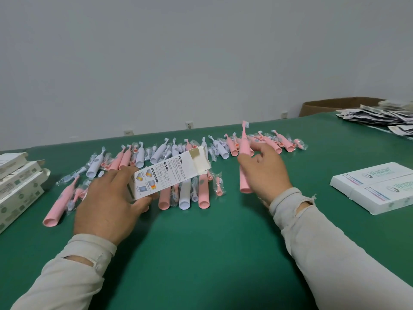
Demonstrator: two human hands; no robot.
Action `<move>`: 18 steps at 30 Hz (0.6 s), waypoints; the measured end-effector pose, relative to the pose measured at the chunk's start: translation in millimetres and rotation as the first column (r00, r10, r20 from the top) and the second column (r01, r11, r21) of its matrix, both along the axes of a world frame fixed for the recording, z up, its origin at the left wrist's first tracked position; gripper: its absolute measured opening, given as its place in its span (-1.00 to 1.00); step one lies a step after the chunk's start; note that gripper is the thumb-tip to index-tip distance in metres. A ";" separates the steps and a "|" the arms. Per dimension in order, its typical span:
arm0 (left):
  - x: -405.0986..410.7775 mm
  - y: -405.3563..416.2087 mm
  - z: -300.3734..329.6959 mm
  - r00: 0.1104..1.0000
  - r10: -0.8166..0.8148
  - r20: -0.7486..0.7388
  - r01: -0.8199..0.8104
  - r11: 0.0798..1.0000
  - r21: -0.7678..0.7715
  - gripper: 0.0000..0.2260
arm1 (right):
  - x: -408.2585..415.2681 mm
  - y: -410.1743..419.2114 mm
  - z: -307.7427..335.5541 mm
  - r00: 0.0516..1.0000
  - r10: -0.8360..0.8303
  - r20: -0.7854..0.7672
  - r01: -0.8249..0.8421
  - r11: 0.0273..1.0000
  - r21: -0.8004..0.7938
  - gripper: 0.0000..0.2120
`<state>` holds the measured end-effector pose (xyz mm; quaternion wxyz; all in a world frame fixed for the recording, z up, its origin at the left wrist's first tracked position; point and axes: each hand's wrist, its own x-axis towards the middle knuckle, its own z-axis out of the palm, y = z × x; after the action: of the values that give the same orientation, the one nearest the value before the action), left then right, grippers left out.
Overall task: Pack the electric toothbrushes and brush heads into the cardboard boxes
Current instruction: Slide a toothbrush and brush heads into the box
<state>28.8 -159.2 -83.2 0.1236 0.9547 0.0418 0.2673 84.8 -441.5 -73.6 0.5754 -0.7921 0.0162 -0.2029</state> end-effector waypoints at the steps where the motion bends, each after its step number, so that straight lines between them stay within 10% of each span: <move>1: 0.1 0.1 -0.4 1.000 -0.002 0.003 0.002 1.000 -0.001 -0.44 | -0.7 1.9 1.2 0.998 0.059 0.027 -0.063 0.977 0.204 -0.85; 8: 1.0 1.6 -2.3 1.000 -0.014 0.005 0.014 1.000 -0.003 -0.42 | -12.6 11.6 8.4 0.931 0.319 0.178 -0.356 0.681 0.640 -0.96; 18: 2.2 3.4 -5.7 0.999 -0.040 0.018 0.040 0.999 -0.019 -0.43 | -15.1 21.8 2.6 0.911 0.358 0.205 -0.408 0.714 0.569 -0.75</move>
<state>31.0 -155.8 -88.9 0.1387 0.9517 0.0242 0.2729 69.7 -419.7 -71.0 0.8254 -0.5459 -0.1079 -0.0951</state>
